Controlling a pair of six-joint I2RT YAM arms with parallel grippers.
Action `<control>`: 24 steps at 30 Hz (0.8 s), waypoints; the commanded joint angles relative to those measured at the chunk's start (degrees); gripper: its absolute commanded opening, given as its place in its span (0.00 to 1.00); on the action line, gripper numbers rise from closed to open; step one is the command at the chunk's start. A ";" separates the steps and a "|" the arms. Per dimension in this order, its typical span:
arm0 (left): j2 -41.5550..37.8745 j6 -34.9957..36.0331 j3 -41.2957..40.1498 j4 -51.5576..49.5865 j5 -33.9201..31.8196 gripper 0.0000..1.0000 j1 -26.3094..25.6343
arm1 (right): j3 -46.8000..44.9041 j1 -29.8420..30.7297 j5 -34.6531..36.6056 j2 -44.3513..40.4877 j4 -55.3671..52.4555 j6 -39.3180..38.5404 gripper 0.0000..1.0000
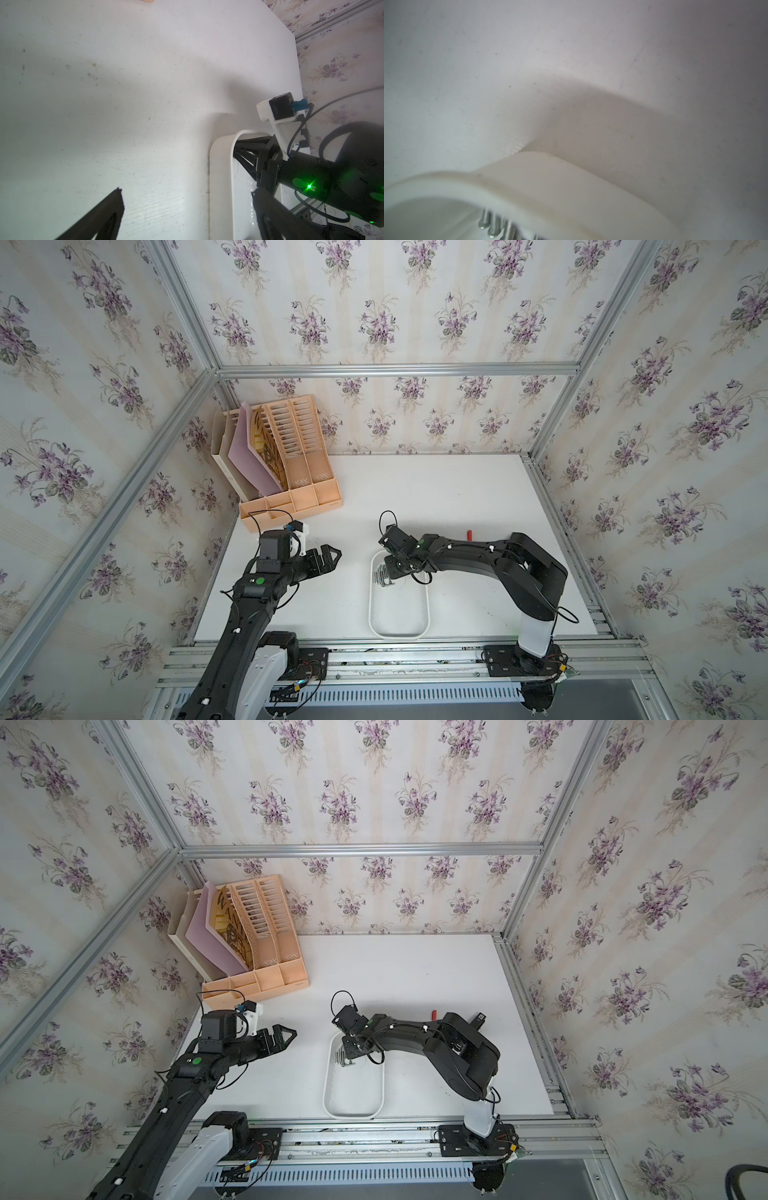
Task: Take out the screws from the storage box
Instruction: Pick up the screw from the storage box.
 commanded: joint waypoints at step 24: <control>-0.89 0.57 -0.42 1.56 1.75 0.99 0.00 | -14.41 -14.21 8.30 -24.20 1.38 5.13 0.06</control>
